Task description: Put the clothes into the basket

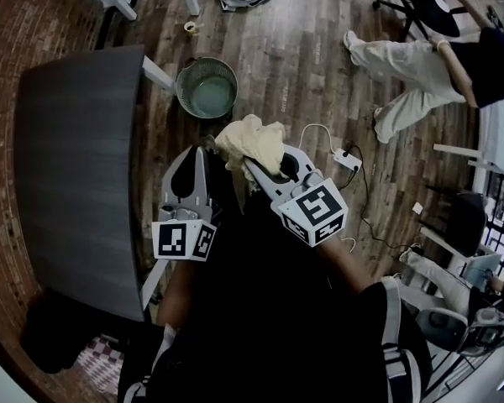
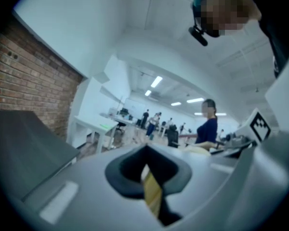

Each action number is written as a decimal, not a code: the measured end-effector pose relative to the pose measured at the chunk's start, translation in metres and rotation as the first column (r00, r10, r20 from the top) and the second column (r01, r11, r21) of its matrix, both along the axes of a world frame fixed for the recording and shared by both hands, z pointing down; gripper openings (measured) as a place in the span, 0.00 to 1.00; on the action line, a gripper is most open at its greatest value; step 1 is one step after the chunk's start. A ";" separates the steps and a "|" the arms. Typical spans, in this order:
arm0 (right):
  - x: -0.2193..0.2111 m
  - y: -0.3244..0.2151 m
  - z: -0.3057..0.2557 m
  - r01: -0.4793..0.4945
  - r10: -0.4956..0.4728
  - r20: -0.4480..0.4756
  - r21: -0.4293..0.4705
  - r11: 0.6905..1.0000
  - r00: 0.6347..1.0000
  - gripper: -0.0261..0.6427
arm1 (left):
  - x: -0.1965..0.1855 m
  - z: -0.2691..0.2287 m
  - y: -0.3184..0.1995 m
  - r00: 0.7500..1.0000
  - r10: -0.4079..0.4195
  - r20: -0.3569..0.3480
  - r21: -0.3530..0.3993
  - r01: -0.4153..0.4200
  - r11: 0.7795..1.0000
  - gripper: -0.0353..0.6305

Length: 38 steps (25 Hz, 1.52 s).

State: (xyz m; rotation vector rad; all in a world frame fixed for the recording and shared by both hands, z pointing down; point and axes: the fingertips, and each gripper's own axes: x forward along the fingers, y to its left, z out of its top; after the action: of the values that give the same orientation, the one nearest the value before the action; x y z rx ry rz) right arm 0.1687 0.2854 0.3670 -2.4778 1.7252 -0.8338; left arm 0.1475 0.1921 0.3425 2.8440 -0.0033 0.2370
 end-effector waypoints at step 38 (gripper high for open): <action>0.179 -0.224 0.166 -0.250 0.268 0.121 -0.143 0.957 0.956 0.21 | 0.167 0.104 -0.230 0.981 0.142 0.129 -0.098 -0.130 0.987 0.06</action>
State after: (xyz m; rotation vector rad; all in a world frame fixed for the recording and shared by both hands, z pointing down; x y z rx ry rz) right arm 0.3478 0.0610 0.5325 -2.5766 1.3041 -1.0875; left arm 0.3142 -0.0377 0.4462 2.7365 0.1701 0.4478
